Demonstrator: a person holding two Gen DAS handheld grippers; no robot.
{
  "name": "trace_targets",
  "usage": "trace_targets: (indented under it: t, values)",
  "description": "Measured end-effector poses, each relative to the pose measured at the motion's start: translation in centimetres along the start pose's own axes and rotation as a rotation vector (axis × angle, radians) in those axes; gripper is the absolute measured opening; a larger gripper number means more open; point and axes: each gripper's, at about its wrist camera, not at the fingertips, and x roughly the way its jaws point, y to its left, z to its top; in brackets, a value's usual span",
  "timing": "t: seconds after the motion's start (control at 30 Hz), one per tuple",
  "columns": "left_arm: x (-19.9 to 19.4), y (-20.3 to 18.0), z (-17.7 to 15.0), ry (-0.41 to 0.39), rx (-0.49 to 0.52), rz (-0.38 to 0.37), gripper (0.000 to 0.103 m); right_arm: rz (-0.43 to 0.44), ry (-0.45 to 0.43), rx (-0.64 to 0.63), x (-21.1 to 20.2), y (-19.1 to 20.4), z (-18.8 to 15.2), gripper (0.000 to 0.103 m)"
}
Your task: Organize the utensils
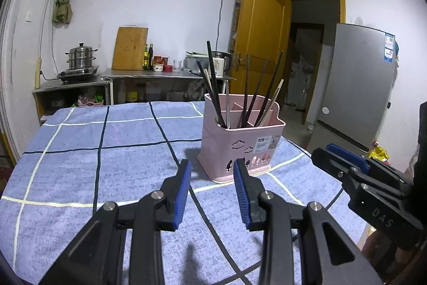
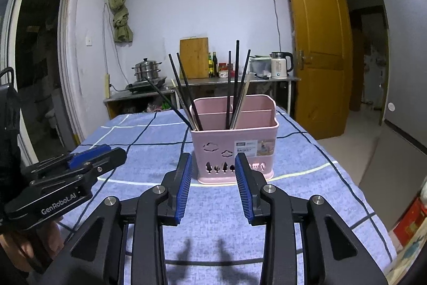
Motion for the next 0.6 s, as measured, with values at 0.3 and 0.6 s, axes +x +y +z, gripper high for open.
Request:
trace_targets:
  t: [0.3, 0.6]
  values:
    - [-0.24, -0.4, -0.3, -0.011, 0.006, 0.005, 0.049, 0.005, 0.013, -0.003, 0.04, 0.19, -0.55, 0.034]
    - [-0.42, -0.22, -0.47, -0.01, -0.009, 0.024, 0.052, -0.006, 0.015, 0.003, 0.26, 0.07, -0.61, 0.034]
